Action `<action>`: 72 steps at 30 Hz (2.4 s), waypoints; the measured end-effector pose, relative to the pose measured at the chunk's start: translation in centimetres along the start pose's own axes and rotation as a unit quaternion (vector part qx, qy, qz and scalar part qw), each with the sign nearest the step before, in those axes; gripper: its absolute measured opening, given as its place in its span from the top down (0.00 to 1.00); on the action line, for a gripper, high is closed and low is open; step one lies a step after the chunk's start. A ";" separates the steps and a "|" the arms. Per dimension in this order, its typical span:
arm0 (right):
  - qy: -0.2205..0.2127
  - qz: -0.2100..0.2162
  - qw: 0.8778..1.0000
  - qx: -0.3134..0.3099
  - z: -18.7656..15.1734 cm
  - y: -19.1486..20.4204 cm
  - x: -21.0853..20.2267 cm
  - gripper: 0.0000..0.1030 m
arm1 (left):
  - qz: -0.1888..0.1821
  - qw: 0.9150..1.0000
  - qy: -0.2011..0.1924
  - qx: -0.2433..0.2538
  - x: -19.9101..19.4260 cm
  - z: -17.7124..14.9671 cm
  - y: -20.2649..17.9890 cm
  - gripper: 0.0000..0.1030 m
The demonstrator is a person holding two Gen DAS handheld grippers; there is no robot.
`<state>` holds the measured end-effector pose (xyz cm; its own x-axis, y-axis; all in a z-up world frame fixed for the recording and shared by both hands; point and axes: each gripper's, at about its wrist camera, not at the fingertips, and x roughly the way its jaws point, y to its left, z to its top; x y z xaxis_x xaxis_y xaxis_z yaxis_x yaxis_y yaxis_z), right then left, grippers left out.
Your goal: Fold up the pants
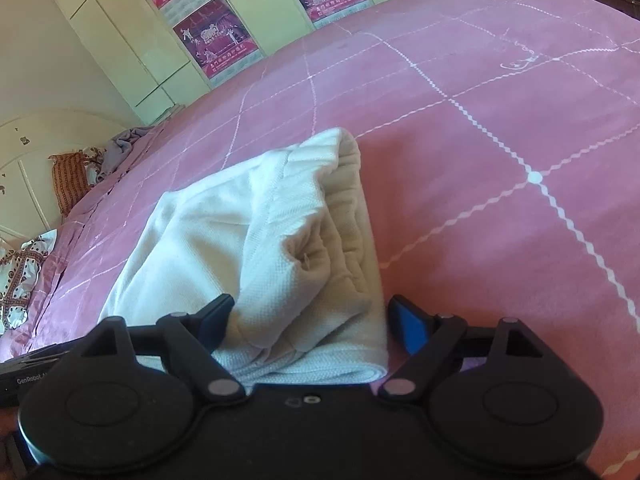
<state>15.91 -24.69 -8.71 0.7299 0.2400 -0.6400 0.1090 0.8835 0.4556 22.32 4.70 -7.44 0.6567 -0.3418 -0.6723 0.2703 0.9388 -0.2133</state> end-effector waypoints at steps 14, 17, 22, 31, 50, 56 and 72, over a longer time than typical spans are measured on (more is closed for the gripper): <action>0.103 0.195 0.968 0.117 6.0 -7.1 3.1 0.23 | -0.259 0.950 0.052 -0.167 5.9 2.5 8.1 0.18; 0.120 0.222 0.961 0.116 6.7 -7.5 4.1 0.20 | -0.297 0.940 0.061 -0.159 7.4 2.8 7.8 0.19; 0.131 0.237 0.959 0.089 7.8 -7.2 5.4 0.28 | -0.324 0.929 0.068 -0.164 9.6 3.4 7.6 0.34; 0.131 0.247 0.957 0.081 8.6 -6.5 8.5 0.48 | -0.344 0.920 0.053 -0.181 12.3 3.1 6.4 0.50; 0.094 0.260 0.961 0.001 12.6 2.8 7.3 0.64 | -0.332 0.913 -0.087 -0.222 3.5 6.9 9.3 0.70; 0.105 0.266 0.958 -0.031 13.9 4.4 7.4 0.64 | -0.289 0.924 -0.092 -0.233 6.1 10.9 13.2 0.70; 0.139 0.234 0.962 0.026 11.6 -0.8 15.8 0.59 | -0.238 0.936 -0.027 -0.258 15.9 12.0 18.0 0.65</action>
<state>35.13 -26.28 -12.00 0.5000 0.7107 -0.4948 -0.1487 0.6334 0.7594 46.05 15.65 -13.42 0.5861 -0.7156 -0.3800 0.1747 0.5696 -0.8031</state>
